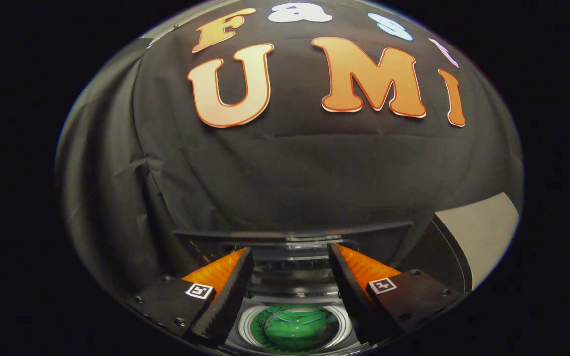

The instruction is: Put the clothes into the washing machine and then close the washing machine lid.

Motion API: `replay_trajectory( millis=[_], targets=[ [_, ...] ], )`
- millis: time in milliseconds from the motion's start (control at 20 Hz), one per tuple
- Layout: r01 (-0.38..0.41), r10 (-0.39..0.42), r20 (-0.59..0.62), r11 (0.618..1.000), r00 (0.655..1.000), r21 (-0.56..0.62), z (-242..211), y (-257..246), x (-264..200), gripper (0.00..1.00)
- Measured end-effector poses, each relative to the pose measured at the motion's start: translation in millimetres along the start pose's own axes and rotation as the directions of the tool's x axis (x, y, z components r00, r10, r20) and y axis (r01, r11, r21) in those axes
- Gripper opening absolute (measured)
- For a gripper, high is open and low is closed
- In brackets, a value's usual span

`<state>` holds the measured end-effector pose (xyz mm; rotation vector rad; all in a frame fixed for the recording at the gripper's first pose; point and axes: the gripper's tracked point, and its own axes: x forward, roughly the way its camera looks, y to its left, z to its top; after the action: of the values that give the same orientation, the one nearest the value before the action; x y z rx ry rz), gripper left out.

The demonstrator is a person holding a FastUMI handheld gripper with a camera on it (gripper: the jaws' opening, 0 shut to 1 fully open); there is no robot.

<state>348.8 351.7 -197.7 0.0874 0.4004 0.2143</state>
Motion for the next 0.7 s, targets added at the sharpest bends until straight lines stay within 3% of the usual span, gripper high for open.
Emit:
replay_trajectory(
  millis=[250,700],
  targets=[
    [0.010,-0.011,0.027,0.999,1.000,0.036,17,-7,25,0.98],
    [0.053,-0.053,-0.003,0.998,0.999,-0.037,11,-6,59,0.99]
  ],
)
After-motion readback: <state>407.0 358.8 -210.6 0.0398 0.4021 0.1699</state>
